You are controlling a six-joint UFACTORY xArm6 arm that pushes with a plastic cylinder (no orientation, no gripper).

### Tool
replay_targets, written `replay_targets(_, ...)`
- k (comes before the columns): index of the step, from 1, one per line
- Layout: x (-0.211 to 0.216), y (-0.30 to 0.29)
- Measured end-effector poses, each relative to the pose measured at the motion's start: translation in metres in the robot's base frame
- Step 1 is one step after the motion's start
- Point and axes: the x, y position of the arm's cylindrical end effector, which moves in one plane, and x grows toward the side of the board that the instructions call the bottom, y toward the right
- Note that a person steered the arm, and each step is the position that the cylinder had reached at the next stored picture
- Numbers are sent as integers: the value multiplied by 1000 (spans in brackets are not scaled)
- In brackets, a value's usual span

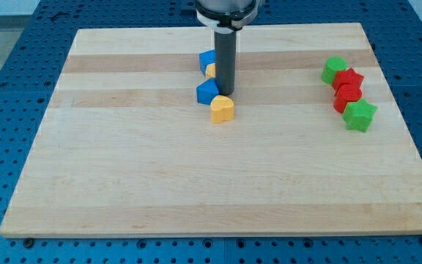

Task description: Push the blue cube and the yellow hexagon down a bit

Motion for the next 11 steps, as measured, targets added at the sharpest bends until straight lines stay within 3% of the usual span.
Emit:
replay_targets(2,-26,50)
replay_targets(5,-98,22)
replay_targets(11,-107,-21)
